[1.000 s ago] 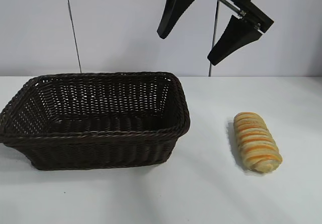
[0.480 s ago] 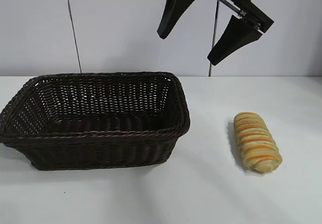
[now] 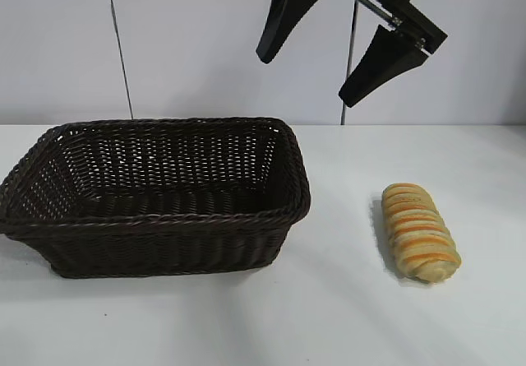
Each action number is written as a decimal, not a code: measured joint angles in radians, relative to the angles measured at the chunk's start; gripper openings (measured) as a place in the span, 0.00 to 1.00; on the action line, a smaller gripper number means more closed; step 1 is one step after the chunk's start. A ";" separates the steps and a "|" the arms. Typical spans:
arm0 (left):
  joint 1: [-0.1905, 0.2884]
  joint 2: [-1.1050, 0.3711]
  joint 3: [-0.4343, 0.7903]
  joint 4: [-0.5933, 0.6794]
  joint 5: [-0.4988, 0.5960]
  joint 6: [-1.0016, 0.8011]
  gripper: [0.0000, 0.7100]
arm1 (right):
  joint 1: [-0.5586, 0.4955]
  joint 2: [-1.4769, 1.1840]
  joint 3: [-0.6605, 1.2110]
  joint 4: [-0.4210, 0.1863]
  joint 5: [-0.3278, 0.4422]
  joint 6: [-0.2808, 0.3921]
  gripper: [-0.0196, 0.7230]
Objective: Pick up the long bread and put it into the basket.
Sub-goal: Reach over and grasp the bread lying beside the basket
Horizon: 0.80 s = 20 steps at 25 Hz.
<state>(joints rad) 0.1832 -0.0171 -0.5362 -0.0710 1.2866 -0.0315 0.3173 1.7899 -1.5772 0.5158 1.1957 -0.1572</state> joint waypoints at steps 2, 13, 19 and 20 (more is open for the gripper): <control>0.000 0.000 0.000 0.000 0.000 0.000 0.85 | -0.006 -0.010 -0.033 -0.006 0.020 0.005 0.90; 0.000 0.000 0.000 0.000 0.000 0.000 0.85 | -0.040 -0.094 -0.158 -0.420 0.045 0.211 0.90; 0.000 0.000 0.000 0.000 0.000 0.000 0.85 | -0.040 -0.081 -0.052 -0.484 0.042 0.221 0.90; 0.000 0.000 0.000 0.000 0.000 0.000 0.85 | -0.040 -0.075 -0.028 -0.505 0.042 0.229 0.90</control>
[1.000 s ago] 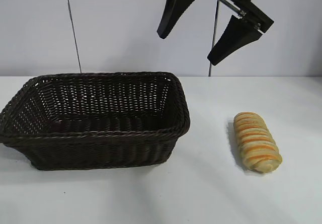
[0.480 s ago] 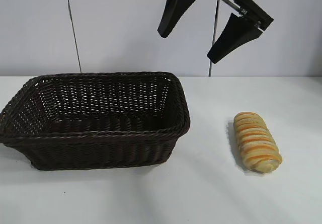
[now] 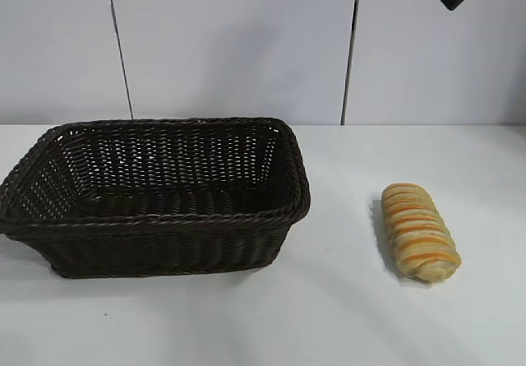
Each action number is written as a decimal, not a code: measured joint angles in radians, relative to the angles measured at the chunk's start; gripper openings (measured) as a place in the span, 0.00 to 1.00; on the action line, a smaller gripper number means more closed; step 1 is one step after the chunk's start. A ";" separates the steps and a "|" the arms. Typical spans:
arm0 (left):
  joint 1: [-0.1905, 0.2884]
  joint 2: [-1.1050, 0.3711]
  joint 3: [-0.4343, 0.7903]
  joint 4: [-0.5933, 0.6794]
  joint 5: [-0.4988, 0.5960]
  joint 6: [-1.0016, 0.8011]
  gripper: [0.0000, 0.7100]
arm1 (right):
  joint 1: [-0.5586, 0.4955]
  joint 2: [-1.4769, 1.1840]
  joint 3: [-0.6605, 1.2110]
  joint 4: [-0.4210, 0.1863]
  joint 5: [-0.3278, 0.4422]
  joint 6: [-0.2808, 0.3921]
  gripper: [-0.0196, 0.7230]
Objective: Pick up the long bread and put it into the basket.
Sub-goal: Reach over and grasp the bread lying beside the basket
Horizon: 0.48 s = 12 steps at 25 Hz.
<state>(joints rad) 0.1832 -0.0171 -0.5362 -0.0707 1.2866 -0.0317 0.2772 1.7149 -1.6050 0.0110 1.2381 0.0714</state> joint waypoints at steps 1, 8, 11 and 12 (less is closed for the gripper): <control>0.000 0.000 0.000 0.000 0.000 0.000 0.85 | 0.000 0.008 0.023 -0.011 0.000 0.006 0.90; 0.000 0.000 0.000 0.000 0.000 -0.001 0.85 | 0.000 0.046 0.137 -0.048 -0.010 0.015 0.90; 0.000 0.000 0.000 0.000 0.000 -0.001 0.85 | 0.000 0.046 0.196 -0.053 -0.062 0.028 0.90; 0.000 0.000 0.000 0.000 0.000 -0.001 0.85 | 0.000 0.046 0.217 -0.055 -0.090 0.033 0.90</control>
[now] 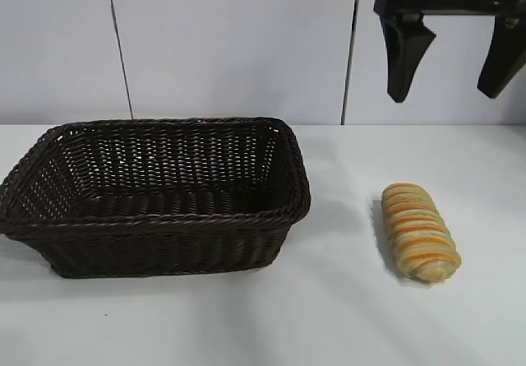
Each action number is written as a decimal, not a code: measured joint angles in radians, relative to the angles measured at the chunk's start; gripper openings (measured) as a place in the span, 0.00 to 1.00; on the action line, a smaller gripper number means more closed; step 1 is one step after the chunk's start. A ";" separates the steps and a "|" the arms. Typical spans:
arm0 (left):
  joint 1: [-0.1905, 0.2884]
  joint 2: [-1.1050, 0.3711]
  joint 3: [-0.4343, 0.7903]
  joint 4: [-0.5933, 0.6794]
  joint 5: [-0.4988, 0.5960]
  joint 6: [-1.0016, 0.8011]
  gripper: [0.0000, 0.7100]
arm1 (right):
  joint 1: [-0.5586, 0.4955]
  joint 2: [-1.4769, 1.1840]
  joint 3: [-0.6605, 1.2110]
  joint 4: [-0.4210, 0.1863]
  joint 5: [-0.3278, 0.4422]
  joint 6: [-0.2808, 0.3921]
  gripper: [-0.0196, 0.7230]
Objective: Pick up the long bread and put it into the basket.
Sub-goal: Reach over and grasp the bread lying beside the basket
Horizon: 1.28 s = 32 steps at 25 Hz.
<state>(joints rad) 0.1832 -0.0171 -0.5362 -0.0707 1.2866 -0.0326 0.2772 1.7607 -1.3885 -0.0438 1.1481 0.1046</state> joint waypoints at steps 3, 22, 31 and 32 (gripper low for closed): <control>0.000 0.000 0.000 0.000 0.000 0.000 0.85 | 0.000 0.015 0.043 -0.013 -0.068 0.015 0.90; 0.000 0.000 0.000 0.000 0.000 0.000 0.85 | 0.000 0.264 0.056 -0.071 -0.269 0.090 0.90; 0.000 0.000 0.000 0.001 0.000 0.000 0.85 | 0.000 0.277 0.056 -0.078 -0.340 0.118 0.90; 0.000 0.000 0.000 0.001 0.000 0.000 0.85 | 0.000 0.285 0.056 -0.081 -0.340 0.123 0.90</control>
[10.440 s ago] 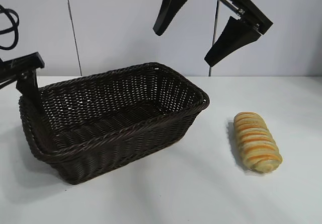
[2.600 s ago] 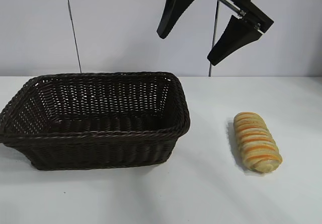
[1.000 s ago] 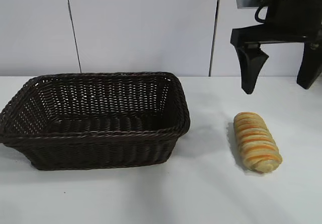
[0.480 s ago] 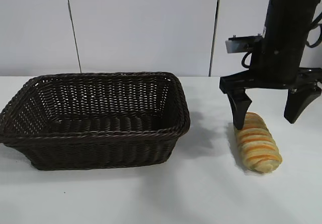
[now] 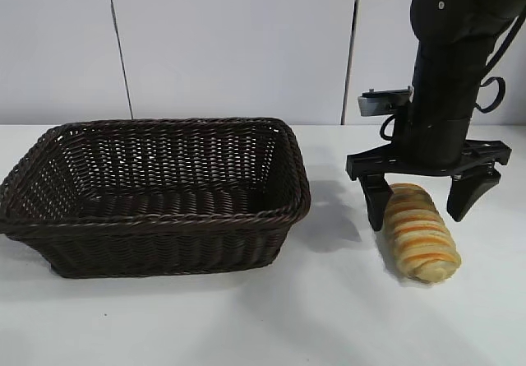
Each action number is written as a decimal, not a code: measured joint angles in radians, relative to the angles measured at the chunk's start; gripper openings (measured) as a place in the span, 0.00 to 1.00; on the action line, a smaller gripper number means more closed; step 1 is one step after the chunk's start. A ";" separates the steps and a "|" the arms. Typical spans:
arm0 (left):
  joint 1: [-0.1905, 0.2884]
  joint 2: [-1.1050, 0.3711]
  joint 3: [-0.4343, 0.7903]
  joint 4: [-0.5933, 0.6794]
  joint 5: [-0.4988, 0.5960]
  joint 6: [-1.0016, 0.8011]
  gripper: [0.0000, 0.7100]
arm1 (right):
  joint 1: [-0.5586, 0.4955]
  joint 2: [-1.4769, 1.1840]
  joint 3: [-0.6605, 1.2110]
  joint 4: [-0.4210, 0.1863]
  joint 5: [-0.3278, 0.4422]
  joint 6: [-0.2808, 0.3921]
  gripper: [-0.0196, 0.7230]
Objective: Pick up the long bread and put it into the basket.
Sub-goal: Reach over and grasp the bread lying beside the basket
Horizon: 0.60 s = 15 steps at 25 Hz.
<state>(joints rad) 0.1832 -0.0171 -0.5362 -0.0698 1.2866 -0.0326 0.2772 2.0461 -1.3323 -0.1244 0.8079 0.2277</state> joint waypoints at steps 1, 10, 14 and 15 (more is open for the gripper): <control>0.000 0.000 0.000 0.000 0.000 0.000 0.85 | 0.000 0.015 0.000 -0.004 0.002 0.004 0.90; 0.000 0.000 0.000 0.000 0.000 0.000 0.85 | 0.000 0.026 -0.001 -0.034 0.038 0.007 0.23; 0.000 0.000 0.000 0.000 0.000 0.000 0.85 | 0.000 -0.049 -0.027 -0.045 0.094 -0.007 0.23; 0.000 0.000 0.000 0.000 0.000 0.000 0.85 | 0.000 -0.069 -0.044 -0.046 0.125 -0.020 0.23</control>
<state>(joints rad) 0.1832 -0.0171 -0.5362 -0.0698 1.2866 -0.0326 0.2772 1.9769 -1.3759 -0.1702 0.9332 0.2079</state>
